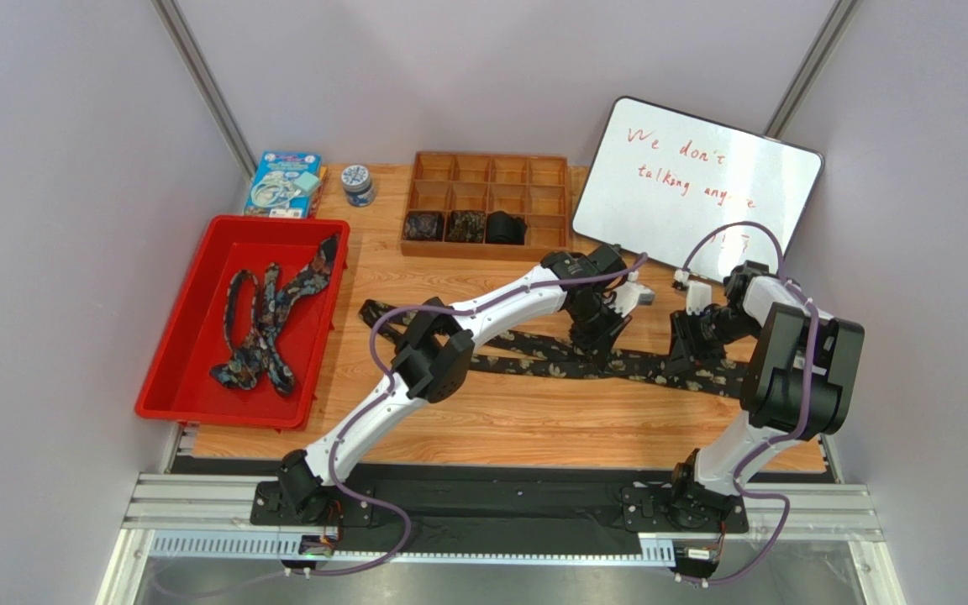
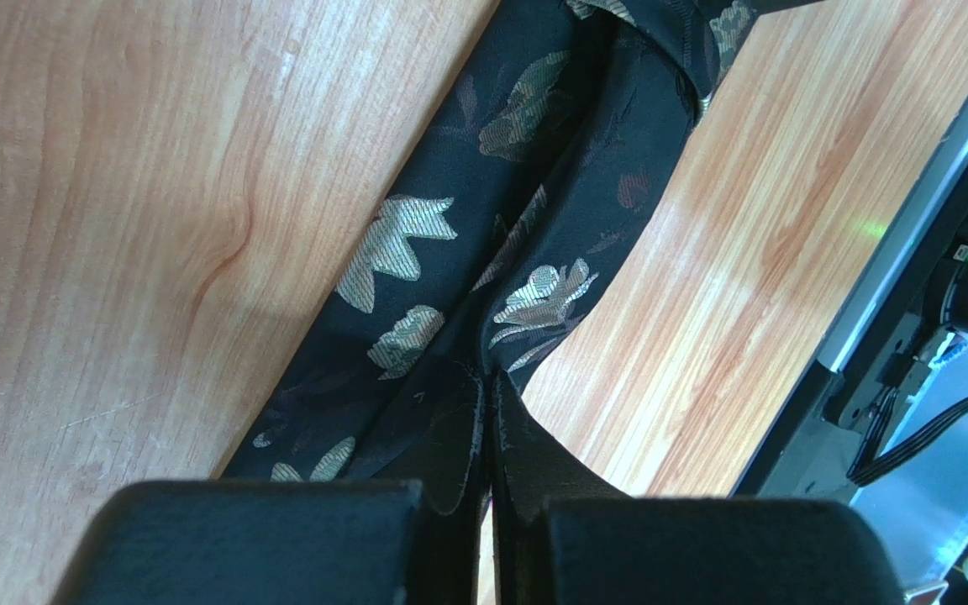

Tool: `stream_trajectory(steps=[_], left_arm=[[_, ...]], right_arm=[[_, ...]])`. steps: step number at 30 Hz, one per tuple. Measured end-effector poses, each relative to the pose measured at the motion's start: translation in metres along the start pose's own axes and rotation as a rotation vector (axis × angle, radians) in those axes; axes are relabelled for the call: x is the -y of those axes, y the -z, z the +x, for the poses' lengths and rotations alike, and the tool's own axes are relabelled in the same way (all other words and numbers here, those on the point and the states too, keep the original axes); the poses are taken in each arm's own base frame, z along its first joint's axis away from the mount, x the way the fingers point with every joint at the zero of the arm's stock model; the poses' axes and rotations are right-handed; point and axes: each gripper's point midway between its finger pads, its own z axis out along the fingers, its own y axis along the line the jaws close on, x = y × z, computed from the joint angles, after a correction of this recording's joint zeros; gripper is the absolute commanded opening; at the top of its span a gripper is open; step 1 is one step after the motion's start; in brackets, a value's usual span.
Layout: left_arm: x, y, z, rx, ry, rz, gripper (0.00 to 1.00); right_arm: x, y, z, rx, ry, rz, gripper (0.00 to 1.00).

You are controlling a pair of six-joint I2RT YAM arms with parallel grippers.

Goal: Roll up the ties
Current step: Flatten out the tie at the center of the board.

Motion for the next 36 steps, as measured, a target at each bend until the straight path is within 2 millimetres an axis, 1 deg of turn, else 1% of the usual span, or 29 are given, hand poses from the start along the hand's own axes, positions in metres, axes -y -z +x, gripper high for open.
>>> stream_trajectory(steps=[9, 19, 27, 29, 36], left_arm=[[0.000, 0.000, 0.000, -0.002, 0.000, -0.002, 0.00], [0.000, 0.000, 0.000, -0.002, 0.000, -0.001, 0.00], [0.000, 0.000, 0.000, -0.002, 0.000, 0.001, 0.00], [0.001, 0.000, 0.000, -0.002, 0.000, 0.001, 0.00], [0.001, 0.000, 0.000, -0.002, 0.000, 0.002, 0.00]], right_arm=[[-0.007, -0.003, -0.004, 0.004, 0.009, -0.014, 0.32], [-0.009, -0.006, -0.011, 0.023, 0.022, -0.017, 0.31], [-0.017, -0.006, -0.019, 0.049, 0.020, -0.056, 0.27], [-0.019, -0.006, -0.019, 0.049, 0.017, -0.066, 0.23], [-0.018, -0.013, -0.016, 0.026, -0.002, -0.087, 0.22]])
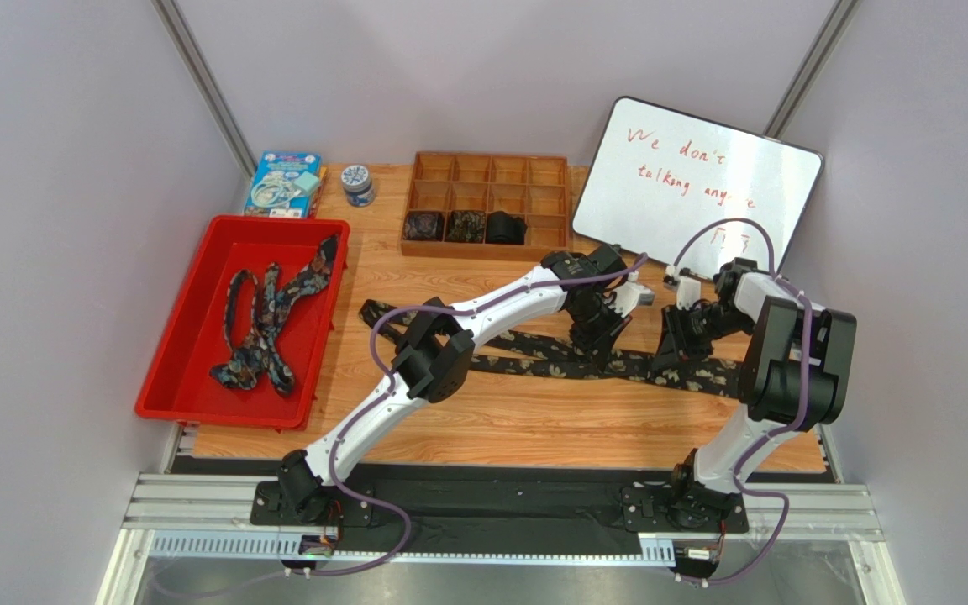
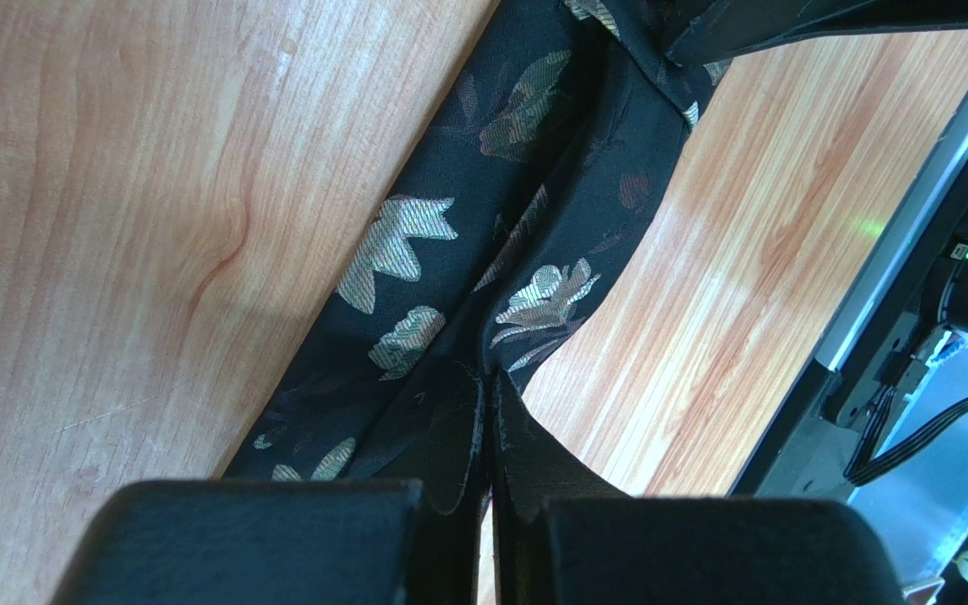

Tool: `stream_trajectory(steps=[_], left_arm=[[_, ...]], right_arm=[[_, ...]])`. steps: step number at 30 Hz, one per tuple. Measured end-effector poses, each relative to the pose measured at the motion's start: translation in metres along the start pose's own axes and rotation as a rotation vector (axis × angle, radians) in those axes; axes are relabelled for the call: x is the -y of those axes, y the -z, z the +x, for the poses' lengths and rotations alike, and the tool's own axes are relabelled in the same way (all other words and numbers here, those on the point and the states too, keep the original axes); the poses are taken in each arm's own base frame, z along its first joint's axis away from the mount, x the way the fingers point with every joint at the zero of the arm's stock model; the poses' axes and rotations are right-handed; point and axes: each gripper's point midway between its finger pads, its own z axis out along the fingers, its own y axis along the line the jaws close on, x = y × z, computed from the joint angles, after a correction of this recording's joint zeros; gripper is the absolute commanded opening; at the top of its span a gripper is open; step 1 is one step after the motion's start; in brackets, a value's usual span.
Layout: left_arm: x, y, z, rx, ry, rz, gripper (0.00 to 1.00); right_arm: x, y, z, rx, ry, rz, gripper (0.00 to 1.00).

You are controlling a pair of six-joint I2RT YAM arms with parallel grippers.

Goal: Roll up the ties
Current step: Flatten out the tie at the center of the board.

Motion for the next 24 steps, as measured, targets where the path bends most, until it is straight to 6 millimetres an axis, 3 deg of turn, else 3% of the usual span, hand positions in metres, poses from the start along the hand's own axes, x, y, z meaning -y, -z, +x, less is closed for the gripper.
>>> stream_trajectory(steps=[13, 24], left_arm=[[0.000, 0.000, 0.000, 0.000, 0.000, 0.000, 0.00], [0.000, 0.000, 0.000, 0.000, 0.001, 0.000, 0.00]], right_arm=[[0.012, 0.016, -0.005, 0.028, -0.041, 0.025, 0.22], [0.006, 0.008, -0.004, 0.004, -0.027, 0.005, 0.24]])
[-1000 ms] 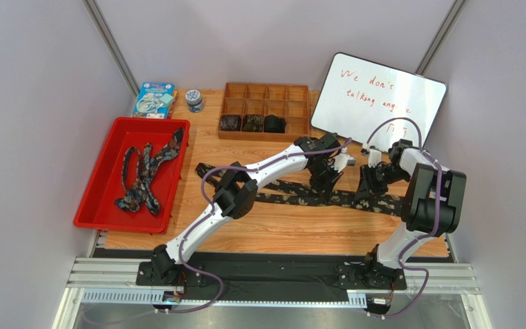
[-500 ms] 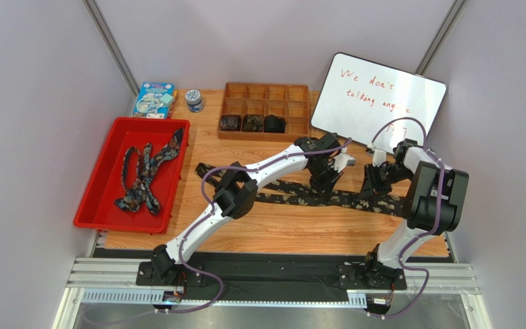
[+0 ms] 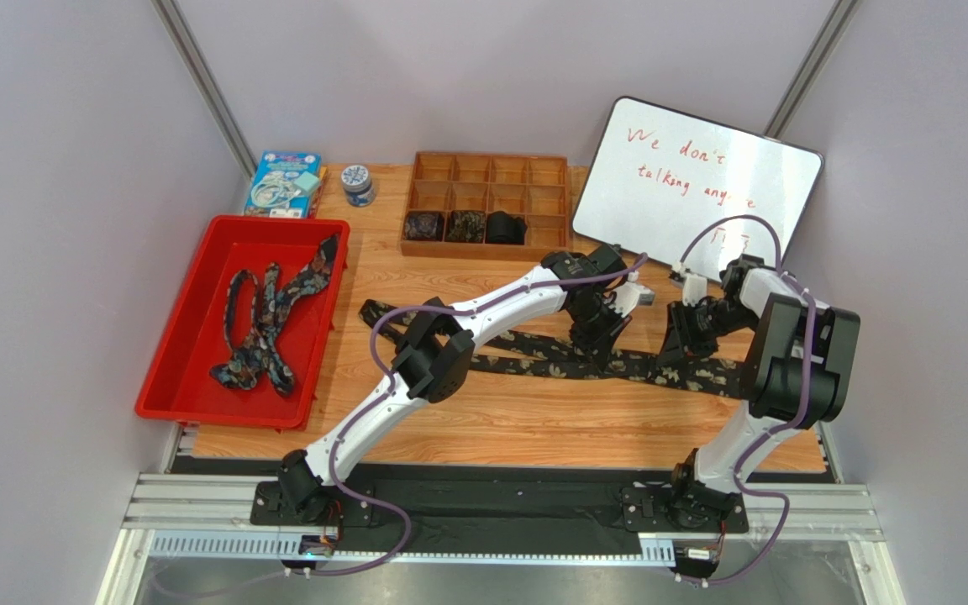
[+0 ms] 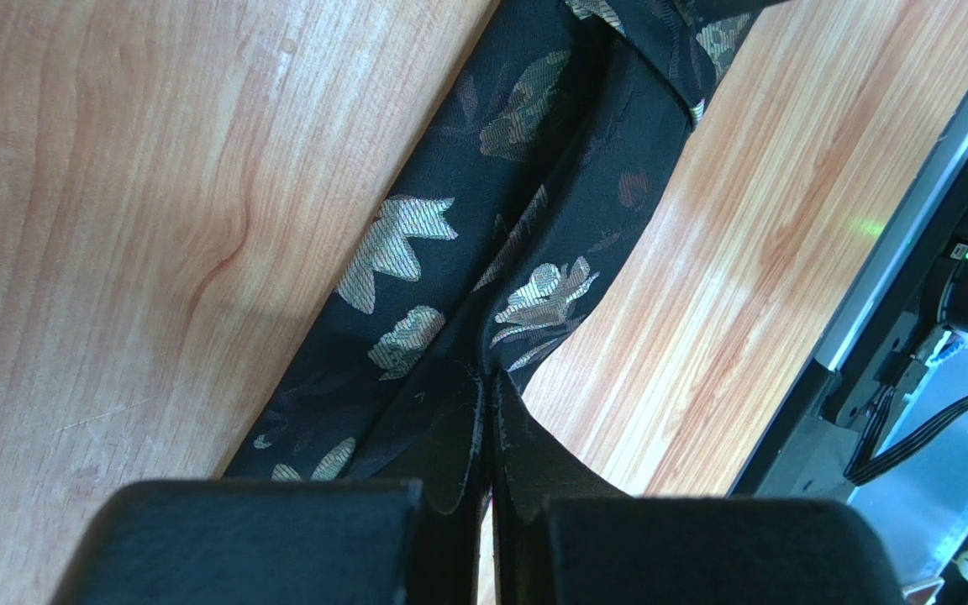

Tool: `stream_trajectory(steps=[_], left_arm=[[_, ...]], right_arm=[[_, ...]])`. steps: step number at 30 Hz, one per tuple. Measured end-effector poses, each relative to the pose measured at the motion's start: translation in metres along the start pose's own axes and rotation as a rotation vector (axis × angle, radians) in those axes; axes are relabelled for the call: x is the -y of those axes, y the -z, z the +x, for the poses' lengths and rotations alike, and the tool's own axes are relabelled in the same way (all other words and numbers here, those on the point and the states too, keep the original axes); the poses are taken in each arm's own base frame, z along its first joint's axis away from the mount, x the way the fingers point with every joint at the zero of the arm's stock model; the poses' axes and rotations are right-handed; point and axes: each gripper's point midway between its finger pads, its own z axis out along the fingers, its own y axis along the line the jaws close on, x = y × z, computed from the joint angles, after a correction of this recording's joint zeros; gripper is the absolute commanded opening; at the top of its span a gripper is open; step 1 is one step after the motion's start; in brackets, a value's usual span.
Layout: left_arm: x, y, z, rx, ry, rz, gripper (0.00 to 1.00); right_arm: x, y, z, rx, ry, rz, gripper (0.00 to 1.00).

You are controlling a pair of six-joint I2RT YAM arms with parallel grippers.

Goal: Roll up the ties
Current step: Flatten out the tie at the center of the board.

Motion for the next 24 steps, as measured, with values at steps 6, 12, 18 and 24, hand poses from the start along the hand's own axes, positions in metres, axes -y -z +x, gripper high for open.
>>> stream_trajectory(steps=[6, 12, 18, 24], left_arm=[[0.000, 0.000, 0.000, 0.000, 0.000, 0.000, 0.00], [0.000, 0.000, 0.000, 0.000, 0.000, 0.000, 0.00], [0.000, 0.000, 0.000, 0.000, 0.000, 0.000, 0.00], [0.000, 0.000, 0.000, 0.000, 0.000, 0.000, 0.00]], right_arm=[[0.001, -0.004, 0.004, -0.018, -0.004, -0.002, 0.24], [0.002, -0.006, 0.005, -0.022, -0.002, 0.002, 0.24], [0.000, -0.008, 0.005, -0.027, 0.004, -0.001, 0.25], [-0.006, -0.012, 0.008, -0.046, 0.017, -0.011, 0.22]])
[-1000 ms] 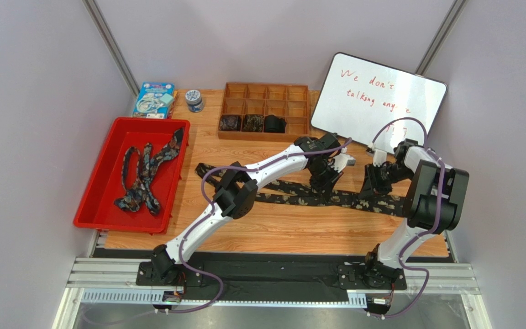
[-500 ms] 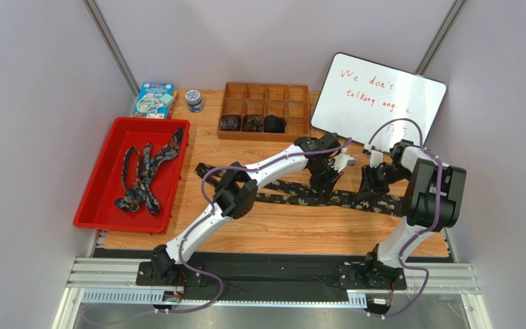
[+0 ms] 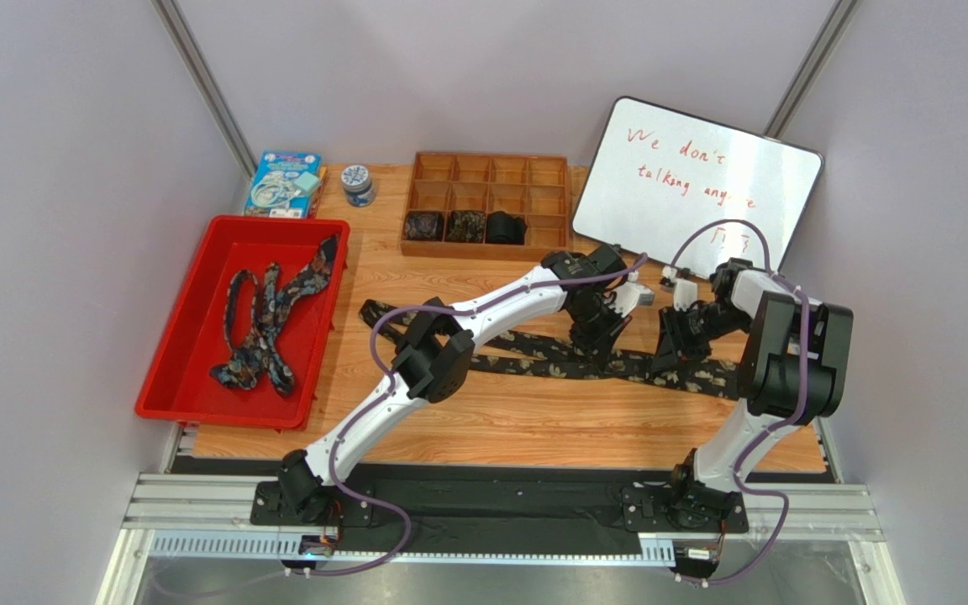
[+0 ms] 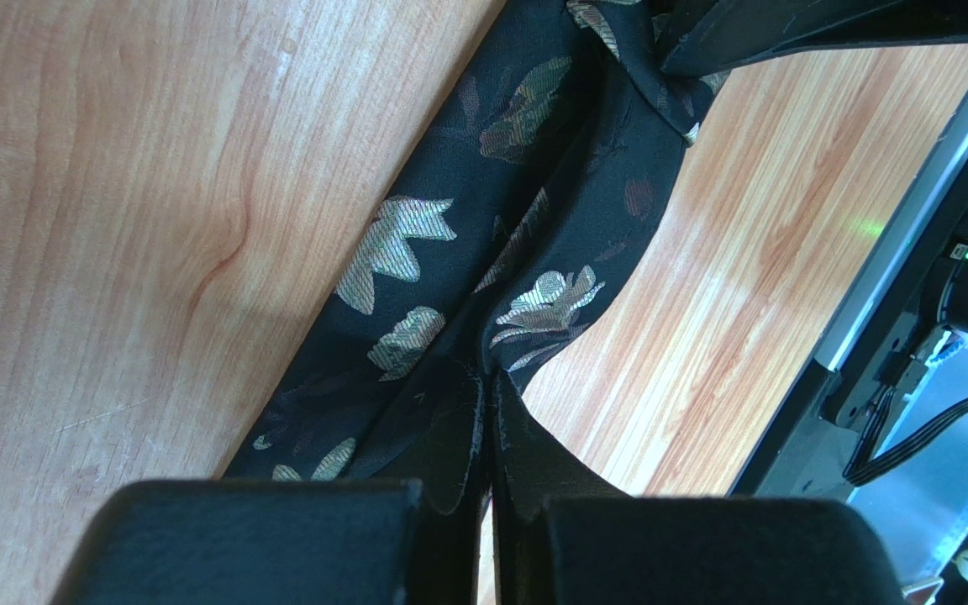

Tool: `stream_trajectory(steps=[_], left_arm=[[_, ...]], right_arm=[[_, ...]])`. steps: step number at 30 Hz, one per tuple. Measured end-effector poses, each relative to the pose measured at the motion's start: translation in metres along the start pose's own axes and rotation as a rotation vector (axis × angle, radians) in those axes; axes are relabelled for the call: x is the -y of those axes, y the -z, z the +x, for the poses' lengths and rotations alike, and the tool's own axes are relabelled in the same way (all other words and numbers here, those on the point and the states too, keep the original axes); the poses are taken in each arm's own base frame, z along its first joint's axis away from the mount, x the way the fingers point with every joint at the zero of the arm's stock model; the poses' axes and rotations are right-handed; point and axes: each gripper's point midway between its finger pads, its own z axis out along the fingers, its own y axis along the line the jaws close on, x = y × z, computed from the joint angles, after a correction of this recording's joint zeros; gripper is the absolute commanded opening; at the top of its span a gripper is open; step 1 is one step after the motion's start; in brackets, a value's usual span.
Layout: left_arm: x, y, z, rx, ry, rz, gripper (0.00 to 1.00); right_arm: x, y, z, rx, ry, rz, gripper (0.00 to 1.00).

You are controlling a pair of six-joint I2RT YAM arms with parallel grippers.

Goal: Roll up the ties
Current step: Flatten out the tie at the center of the board.

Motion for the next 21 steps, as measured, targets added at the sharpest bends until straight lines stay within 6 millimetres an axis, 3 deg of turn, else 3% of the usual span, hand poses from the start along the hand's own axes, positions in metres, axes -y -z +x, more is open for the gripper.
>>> stream_trajectory(steps=[10, 13, 14, 17, 18, 21], left_arm=[[0.000, 0.000, 0.000, 0.001, 0.000, 0.000, 0.01], [-0.001, -0.001, 0.000, 0.004, 0.003, 0.017, 0.22], [0.000, 0.000, -0.001, 0.010, 0.004, 0.030, 0.35], [0.002, 0.010, 0.006, 0.029, 0.010, 0.074, 0.54], [0.002, 0.015, 0.009, 0.034, 0.003, 0.077, 0.60], [0.005, 0.050, 0.015, 0.075, -0.047, 0.086, 0.63]], right_arm=[[0.001, 0.000, 0.000, -0.003, 0.000, 0.005, 0.00], [0.001, 0.001, 0.002, -0.008, 0.000, 0.009, 0.00], [0.001, 0.001, 0.002, -0.010, 0.000, 0.011, 0.00], [0.002, 0.004, 0.005, -0.016, -0.004, 0.016, 0.00], [0.002, 0.005, 0.005, -0.014, -0.005, 0.018, 0.00], [0.004, 0.010, 0.006, -0.009, -0.004, 0.029, 0.00]])
